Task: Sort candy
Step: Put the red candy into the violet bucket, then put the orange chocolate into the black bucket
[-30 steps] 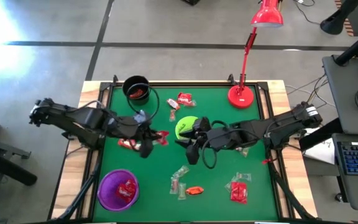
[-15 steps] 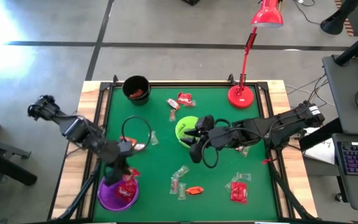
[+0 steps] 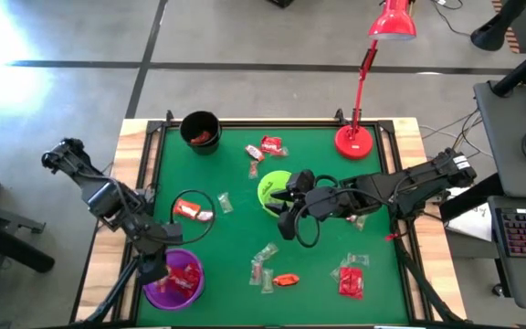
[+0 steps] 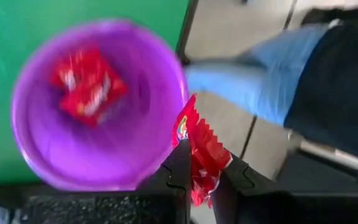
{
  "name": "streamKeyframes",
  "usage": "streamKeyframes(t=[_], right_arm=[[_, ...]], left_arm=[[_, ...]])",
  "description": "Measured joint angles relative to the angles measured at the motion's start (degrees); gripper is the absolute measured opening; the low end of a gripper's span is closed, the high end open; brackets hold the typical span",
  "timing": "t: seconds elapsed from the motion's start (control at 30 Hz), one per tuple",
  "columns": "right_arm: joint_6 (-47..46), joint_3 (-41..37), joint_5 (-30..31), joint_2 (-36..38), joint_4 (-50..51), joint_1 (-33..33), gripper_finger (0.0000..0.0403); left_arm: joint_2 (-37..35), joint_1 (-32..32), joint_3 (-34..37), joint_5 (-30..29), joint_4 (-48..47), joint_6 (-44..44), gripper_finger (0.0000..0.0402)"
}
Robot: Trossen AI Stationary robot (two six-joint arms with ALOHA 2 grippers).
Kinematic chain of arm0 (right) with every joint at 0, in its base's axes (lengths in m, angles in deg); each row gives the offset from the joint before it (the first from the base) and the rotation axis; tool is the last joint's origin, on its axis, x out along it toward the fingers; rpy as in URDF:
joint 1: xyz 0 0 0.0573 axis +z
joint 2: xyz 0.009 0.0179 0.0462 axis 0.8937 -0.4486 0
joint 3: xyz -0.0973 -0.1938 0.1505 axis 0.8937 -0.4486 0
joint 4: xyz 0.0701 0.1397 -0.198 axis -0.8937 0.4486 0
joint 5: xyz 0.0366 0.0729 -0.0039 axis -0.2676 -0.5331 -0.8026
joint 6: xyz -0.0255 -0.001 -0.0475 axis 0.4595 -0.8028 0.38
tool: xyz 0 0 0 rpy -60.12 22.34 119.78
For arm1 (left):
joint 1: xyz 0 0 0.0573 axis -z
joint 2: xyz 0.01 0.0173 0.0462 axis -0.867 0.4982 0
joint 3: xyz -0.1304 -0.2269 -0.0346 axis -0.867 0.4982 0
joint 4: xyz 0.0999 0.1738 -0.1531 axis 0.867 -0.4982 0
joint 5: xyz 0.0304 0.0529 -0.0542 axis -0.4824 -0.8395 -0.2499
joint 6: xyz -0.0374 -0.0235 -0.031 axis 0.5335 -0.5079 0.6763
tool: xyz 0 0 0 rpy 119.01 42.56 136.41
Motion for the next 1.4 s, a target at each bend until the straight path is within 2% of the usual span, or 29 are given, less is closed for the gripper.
streamKeyframes(t=[0.13,0.3,0.47,0.63,0.8,1.1,1.17,1.23,1.4], right_arm=[[0.0,0.0,0.0,0.0,0.0,0.0,0.0162],[0.0,0.0,0.0,0.0,0.0,0.0,0.0162],[0.0,0.0,0.0,0.0,0.0,0.0,0.0162],[0.0,0.0,0.0,0.0,0.3,0.0,0.0162],[0.1,0.0,0.0,0.0,0.9,0.0,0.0162],[1.6,0.0,0.1,0.0,0.9,-0.1,0.0162],[2.8,0.0,0.1,0.0,0.9,-0.1,0.0162],[3.1,0.0,0.1,0.0,0.9,-0.4,0.0162],[3.0,0.0,0.1,0.0,0.9,-2.7,0.0162]], left_arm=[[0.0,0.0,0.1,1.2,-4.4,-0.3,0.0023],[0.0,-0.1,2.3,-4.8,-7.8,-1.0,0.0038],[0.0,-0.1,6.4,-5.1,-5.9,-1.0,0.0040],[0.0,-0.1,9.8,-1.9,0.4,-1.2,0.0041],[0.1,-0.1,10.4,-1.2,2.4,-1.2,0.0044],[0.0,-0.1,8.1,-0.9,2.6,0.0,0.0098],[0.0,-0.2,7.6,-3.4,2.4,0.0,0.0107],[0.0,-0.2,6.9,-8.3,2.2,-0.4,0.0113],[0.0,-0.2,3.0,-28.7,-2.0,-1.6,0.0116]])
